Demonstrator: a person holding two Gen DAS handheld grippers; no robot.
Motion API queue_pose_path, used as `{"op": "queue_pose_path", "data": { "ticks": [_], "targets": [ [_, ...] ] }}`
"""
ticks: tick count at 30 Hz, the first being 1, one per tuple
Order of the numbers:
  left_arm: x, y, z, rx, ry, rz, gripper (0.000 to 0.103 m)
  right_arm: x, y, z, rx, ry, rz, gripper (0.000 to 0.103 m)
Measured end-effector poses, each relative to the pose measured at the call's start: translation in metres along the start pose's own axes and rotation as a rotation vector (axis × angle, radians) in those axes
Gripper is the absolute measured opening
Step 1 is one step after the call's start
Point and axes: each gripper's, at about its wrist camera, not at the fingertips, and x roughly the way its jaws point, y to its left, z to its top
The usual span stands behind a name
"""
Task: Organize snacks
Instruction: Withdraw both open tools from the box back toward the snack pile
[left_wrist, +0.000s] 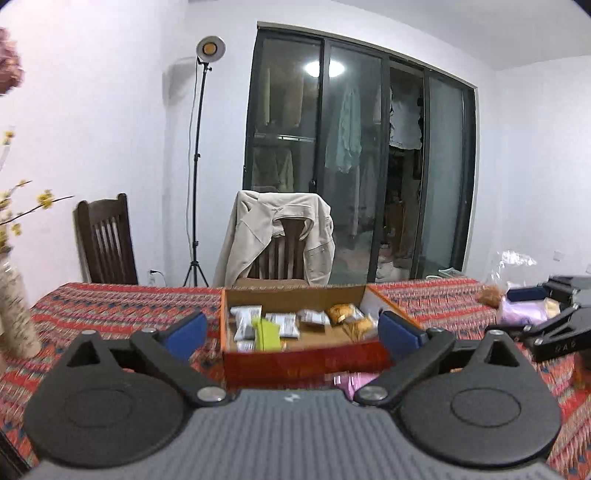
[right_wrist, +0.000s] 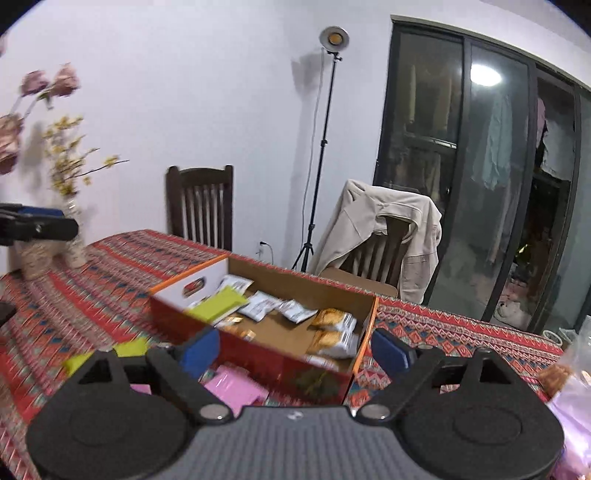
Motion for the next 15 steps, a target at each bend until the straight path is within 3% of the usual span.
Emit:
{"op": "queue_pose_path", "data": {
  "ticks": [5, 9, 12, 15],
  "targets": [
    [-0.049, -0.018, -0.055, -0.040, 0.033, 0.076, 0.102, -0.051, 0.027, -0.040, 0.003, -0.020, -0.011, 0.098],
    [-0.071, -0.025, -0.091, -0.105, 0.097, 0.095, 0.103, -0.078, 0.051, -0.079, 0.057, 0.001, -0.005, 0.099],
    [-0.077, -0.031, -0.112, -0.078, 0.155, 0.132, 0.103, -0.087, 0.068, -0.114, 0.083, 0.052, 0.007, 0.100],
    [-0.078, -0.033, -0.129, -0.082, 0.204, 0.122, 0.103, -0.089, 0.081, -0.144, 0.114, 0.117, 0.007, 0.100]
  ]
}}
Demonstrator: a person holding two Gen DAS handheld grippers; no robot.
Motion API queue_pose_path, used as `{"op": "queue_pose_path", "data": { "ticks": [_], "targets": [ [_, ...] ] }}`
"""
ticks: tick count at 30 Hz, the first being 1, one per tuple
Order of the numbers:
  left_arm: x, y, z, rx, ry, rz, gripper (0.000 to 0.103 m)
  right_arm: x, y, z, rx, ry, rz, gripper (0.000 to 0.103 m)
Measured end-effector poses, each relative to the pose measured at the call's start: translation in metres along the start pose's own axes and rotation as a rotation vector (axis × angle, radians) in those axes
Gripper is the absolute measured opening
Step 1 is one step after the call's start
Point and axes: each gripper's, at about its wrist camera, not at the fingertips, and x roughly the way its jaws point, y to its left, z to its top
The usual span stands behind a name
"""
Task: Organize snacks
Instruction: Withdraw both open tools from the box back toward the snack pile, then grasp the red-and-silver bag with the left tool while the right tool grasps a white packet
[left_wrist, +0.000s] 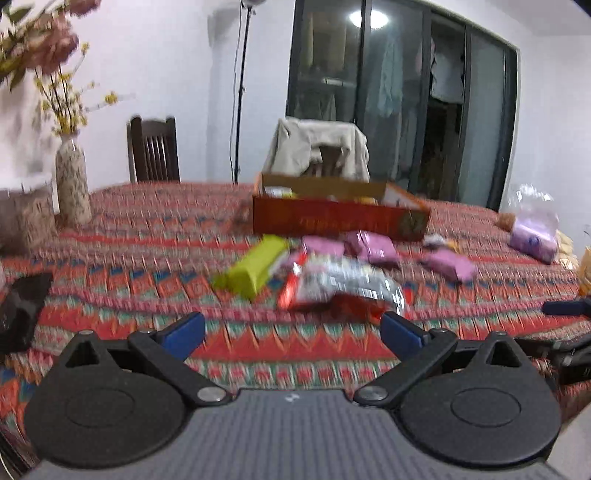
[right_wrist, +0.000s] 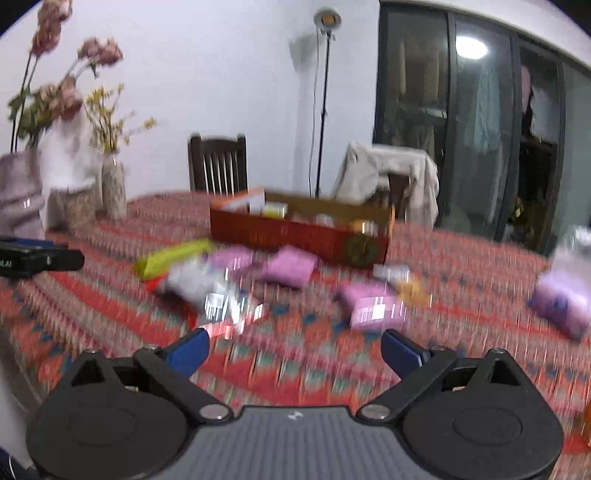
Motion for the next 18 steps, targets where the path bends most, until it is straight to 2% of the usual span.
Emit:
{"op": "queue_pose_path", "data": {
  "ticks": [4, 12, 15, 18],
  "targets": [
    [-0.002, 0.002, -0.005, -0.029, 0.015, -0.011, 0.103, 0.001, 0.010, -0.029, 0.043, 0.071, 0.015, 0.099],
    [0.002, -0.006, -0.003, -0.032, 0.032, -0.039, 0.103, -0.003, 0.011, -0.034, 0.056, 0.065, 0.006, 0.099],
    [0.013, -0.012, 0.001, -0.078, 0.065, -0.091, 0.103, 0.001, 0.006, -0.032, 0.067, 0.071, 0.005, 0.099],
    [0.037, -0.019, 0.013, -0.189, 0.108, -0.174, 0.103, 0.008, 0.000, -0.031, 0.077, 0.079, -0.002, 0.099]
  ]
}}
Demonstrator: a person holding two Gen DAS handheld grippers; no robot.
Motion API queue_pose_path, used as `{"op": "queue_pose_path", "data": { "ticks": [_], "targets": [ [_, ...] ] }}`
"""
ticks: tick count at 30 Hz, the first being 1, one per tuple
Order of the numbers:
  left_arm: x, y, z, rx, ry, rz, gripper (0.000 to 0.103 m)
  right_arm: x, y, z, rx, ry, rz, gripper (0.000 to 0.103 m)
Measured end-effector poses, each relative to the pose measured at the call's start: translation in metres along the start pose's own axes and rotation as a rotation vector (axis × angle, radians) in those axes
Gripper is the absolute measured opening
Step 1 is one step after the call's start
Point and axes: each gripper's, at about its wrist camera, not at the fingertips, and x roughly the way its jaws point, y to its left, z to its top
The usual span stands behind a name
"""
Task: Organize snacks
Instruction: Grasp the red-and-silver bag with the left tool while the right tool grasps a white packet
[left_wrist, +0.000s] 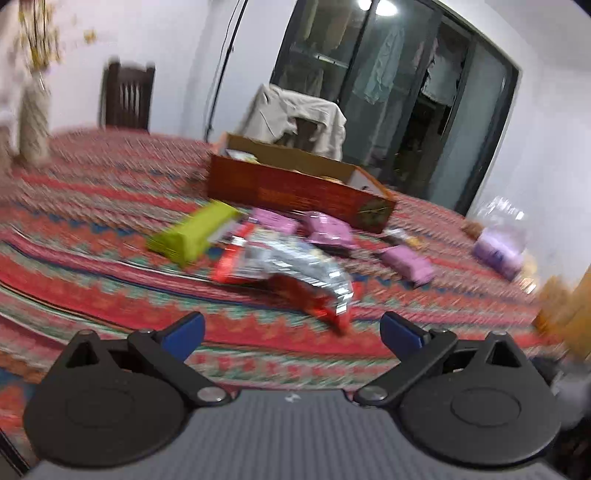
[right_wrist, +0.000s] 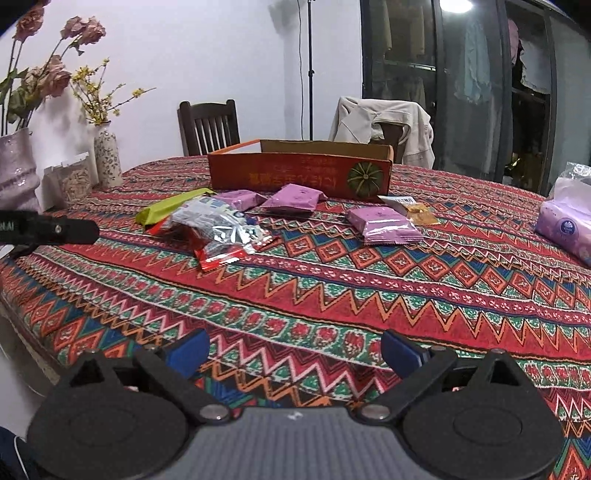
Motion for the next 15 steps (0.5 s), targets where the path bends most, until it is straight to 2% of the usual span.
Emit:
{"op": "queue_pose_path", "data": {
  "ticks": [2, 5, 12, 15],
  "targets": [
    [0.022, -0.004, 0.010, -0.064, 0.023, -0.027, 0.103, 0.003, -0.005, 0.002, 0.008, -0.001, -0.005, 0.099],
    [0.061, -0.008, 0.029, -0.175, 0.058, -0.008, 0.103, 0.005, -0.015, 0.007, 0.014, -0.013, -0.022, 0.099],
    [0.135, 0.000, 0.054, -0.402, 0.068, 0.249, 0.103, 0.012, -0.051, 0.021, 0.079, -0.050, -0.078, 0.099],
    [0.139, -0.007, 0.052, -0.364, 0.035, 0.296, 0.103, 0.020, -0.064, 0.026, 0.106, -0.052, -0.086, 0.099]
  ]
}}
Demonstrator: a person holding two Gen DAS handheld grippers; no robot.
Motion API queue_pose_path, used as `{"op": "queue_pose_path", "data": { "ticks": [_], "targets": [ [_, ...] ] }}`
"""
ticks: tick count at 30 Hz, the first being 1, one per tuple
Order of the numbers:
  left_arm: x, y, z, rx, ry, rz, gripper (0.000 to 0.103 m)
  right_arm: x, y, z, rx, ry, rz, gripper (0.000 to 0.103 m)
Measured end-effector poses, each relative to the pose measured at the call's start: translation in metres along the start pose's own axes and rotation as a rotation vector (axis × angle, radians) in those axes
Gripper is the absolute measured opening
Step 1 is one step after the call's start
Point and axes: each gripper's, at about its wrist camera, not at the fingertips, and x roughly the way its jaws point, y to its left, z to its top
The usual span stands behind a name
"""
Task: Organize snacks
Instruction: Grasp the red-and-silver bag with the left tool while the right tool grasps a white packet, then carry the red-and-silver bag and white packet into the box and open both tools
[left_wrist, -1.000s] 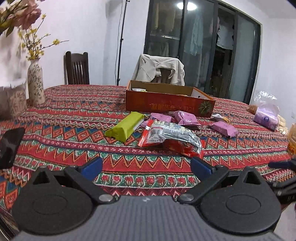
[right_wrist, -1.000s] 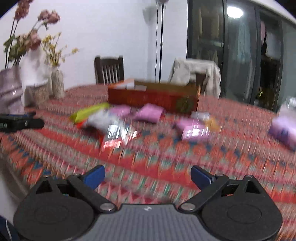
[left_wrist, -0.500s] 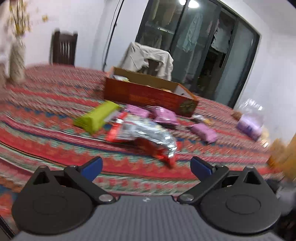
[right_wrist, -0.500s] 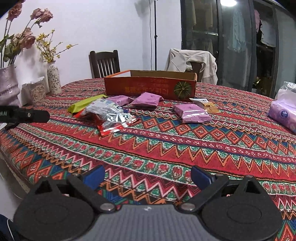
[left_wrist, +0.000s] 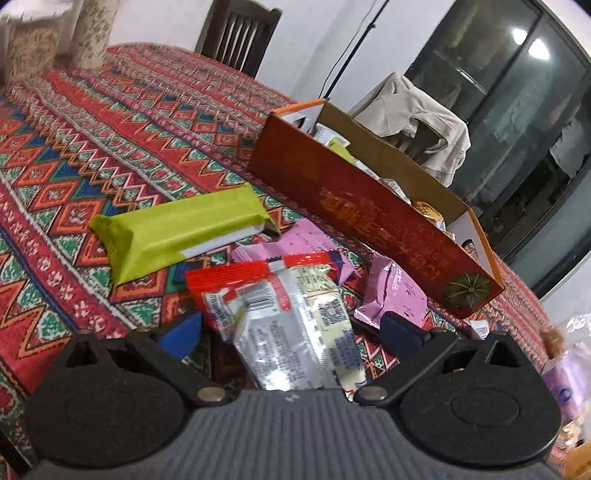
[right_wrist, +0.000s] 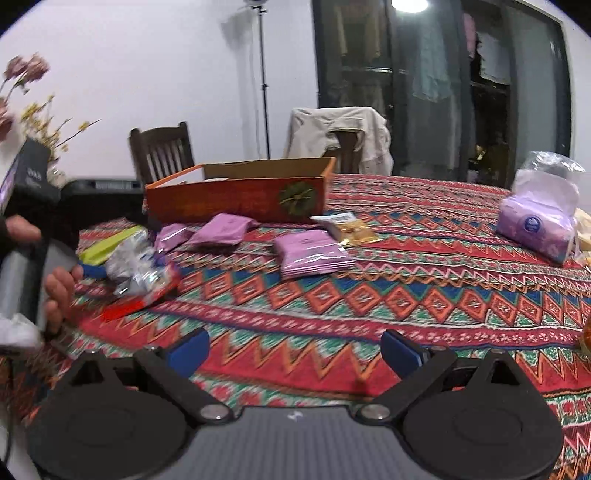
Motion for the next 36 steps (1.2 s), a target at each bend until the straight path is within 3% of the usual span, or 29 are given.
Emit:
{"op": "queue_pose_path", "data": {
  "ticks": [2, 3, 4, 8, 9, 10, 12, 16, 20, 21, 22, 23, 24, 26, 30, 33, 36],
  "targets": [
    [-0.003, -0.005, -0.008, 0.086, 0.001, -0.026, 0.092, 0.006, -0.006, 0.005, 0.006, -0.003, 0.007, 0.099],
    [-0.008, -0.009, -0.015, 0.167, 0.008, -0.063, 0.069, 0.010, -0.009, 0.008, 0.007, -0.006, 0.012, 0.099],
    [-0.012, -0.011, -0.022, 0.236, 0.016, -0.085, 0.064, 0.014, -0.013, 0.012, 0.004, -0.010, 0.018, 0.098],
    [-0.042, -0.021, -0.058, 0.600, -0.017, -0.243, 0.065, 0.039, -0.035, 0.043, 0.001, -0.049, 0.024, 0.096],
    [-0.048, -0.025, -0.064, 0.675, -0.041, -0.261, 0.070, 0.049, -0.040, 0.052, 0.005, -0.053, 0.031, 0.095],
    [-0.052, -0.027, -0.068, 0.721, -0.058, -0.276, 0.084, 0.061, -0.047, 0.063, 0.010, -0.054, 0.042, 0.091],
    [-0.054, -0.030, -0.068, 0.734, -0.065, -0.290, 0.101, 0.090, -0.057, 0.083, 0.017, -0.037, 0.058, 0.087],
    [-0.045, -0.038, -0.065, 0.683, -0.011, -0.292, 0.101, 0.158, -0.069, 0.112, 0.002, 0.044, 0.052, 0.070],
    [-0.039, -0.046, -0.072, 0.690, 0.009, -0.274, 0.101, 0.202, -0.068, 0.122, -0.036, 0.115, 0.059, 0.063],
    [-0.037, -0.046, -0.074, 0.687, 0.015, -0.268, 0.099, 0.207, -0.066, 0.122, -0.045, 0.128, 0.059, 0.060],
    [-0.036, -0.045, -0.074, 0.685, 0.022, -0.264, 0.090, 0.211, -0.065, 0.119, -0.055, 0.137, 0.055, 0.049],
    [-0.034, -0.044, -0.076, 0.690, 0.028, -0.261, 0.081, 0.210, -0.066, 0.117, -0.061, 0.128, 0.042, 0.043],
    [-0.033, -0.043, -0.076, 0.702, 0.039, -0.259, 0.062, 0.208, -0.068, 0.116, -0.056, 0.123, 0.030, 0.043],
    [-0.037, -0.036, -0.074, 0.708, 0.054, -0.286, 0.060, 0.199, -0.072, 0.112, -0.029, 0.111, 0.019, 0.042],
    [-0.053, -0.015, -0.067, 0.668, 0.076, -0.309, 0.062, 0.159, -0.063, 0.097, -0.061, 0.052, -0.059, 0.041],
    [-0.053, -0.010, -0.066, 0.642, 0.077, -0.290, 0.074, 0.122, -0.055, 0.081, -0.059, -0.003, -0.102, 0.041],
    [-0.050, -0.017, -0.069, 0.633, 0.059, -0.279, 0.080, 0.081, -0.039, 0.065, -0.036, -0.045, -0.090, 0.041]
  ]
}}
